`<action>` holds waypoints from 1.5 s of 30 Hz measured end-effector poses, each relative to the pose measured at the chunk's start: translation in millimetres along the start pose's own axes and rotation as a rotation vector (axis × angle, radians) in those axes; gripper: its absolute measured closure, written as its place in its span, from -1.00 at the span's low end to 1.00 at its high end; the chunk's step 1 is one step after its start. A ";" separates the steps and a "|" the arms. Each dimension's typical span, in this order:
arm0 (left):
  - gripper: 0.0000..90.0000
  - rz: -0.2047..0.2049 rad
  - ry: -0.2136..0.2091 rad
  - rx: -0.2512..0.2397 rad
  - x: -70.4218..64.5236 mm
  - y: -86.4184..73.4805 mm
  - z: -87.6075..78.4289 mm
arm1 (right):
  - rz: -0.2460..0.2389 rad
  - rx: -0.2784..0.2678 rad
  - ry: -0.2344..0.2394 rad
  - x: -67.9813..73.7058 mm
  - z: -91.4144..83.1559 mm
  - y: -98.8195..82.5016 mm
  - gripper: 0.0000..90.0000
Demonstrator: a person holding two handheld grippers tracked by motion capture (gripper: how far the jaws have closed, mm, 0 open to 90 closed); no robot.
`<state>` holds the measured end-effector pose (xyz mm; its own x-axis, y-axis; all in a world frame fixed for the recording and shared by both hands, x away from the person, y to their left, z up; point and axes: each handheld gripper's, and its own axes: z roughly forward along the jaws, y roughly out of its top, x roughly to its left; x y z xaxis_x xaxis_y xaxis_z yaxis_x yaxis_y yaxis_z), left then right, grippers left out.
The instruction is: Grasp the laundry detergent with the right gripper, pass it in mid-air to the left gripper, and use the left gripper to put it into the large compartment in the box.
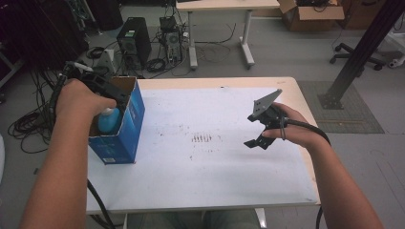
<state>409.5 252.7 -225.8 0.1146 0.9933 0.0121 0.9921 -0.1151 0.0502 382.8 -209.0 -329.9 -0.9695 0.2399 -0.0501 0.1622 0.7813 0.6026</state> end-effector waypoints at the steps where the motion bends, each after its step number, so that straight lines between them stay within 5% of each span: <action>1: -0.99 0.011 0.000 -0.004 -2.0 -0.5 -2.8 | 0.001 -0.001 0.000 0.2 -0.2 0.1 -0.94; 10: -1.00 0.101 -0.004 -0.060 -22.7 -1.4 -33.1 | -0.006 0.001 -0.006 0.4 -4.7 3.0 -0.94; 21: -0.99 0.325 -0.058 -0.139 -66.1 -1.6 -69.1 | -0.008 -0.002 -0.019 -0.2 -12.6 8.3 -0.94; 32: -0.99 0.677 -0.028 -0.137 -107.8 -7.5 -78.6 | -0.015 0.014 -0.025 -0.2 -17.6 10.3 -0.94; 37: -1.00 0.843 0.020 -0.124 -129.2 -11.7 -74.3 | -0.019 0.027 -0.024 -0.6 -20.3 10.4 -0.94; 43: -0.99 0.998 0.058 -0.073 -151.1 -16.0 -62.1 | -0.020 0.040 -0.022 -2.1 -23.2 12.0 -0.94; 45: -0.99 1.020 0.055 -0.064 -155.2 -16.6 -58.1 | -0.030 0.040 -0.014 -2.6 -23.9 12.8 -0.94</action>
<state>372.2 100.2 -170.6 0.8986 0.4206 0.1249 0.4185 -0.9072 0.0439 383.0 -213.3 -303.1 -0.9714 0.2240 -0.0789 0.1408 0.8108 0.5681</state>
